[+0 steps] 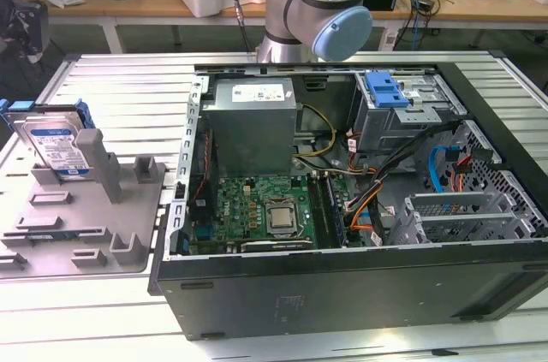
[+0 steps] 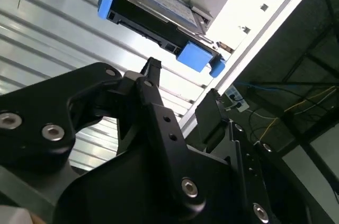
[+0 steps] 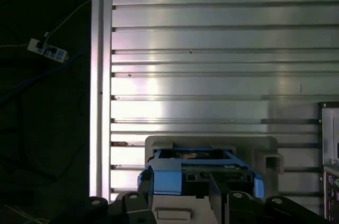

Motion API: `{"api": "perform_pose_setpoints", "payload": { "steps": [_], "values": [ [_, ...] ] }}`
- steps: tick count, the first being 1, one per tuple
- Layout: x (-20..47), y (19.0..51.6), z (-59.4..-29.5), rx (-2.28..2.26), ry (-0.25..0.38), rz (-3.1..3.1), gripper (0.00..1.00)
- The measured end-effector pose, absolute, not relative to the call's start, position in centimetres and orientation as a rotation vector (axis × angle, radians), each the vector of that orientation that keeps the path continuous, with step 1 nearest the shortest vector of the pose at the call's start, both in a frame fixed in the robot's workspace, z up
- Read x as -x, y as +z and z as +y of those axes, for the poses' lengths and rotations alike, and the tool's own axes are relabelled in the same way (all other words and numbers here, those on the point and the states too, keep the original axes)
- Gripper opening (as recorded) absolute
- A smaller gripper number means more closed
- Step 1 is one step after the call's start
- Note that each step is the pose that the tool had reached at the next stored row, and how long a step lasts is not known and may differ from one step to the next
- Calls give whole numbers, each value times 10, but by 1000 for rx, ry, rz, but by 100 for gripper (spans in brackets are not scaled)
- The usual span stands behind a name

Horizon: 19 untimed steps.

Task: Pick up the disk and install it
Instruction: 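Pick up the disk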

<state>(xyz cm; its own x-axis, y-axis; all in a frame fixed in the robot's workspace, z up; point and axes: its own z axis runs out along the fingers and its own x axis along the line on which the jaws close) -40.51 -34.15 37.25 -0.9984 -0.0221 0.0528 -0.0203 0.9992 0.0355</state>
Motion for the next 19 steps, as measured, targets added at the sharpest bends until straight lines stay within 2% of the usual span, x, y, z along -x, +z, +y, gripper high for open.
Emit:
{"api": "perform_pose_setpoints", "payload": {
  "steps": [19],
  "values": [
    [405,371,-341,-706,-34,-3000,54]
  ]
}}
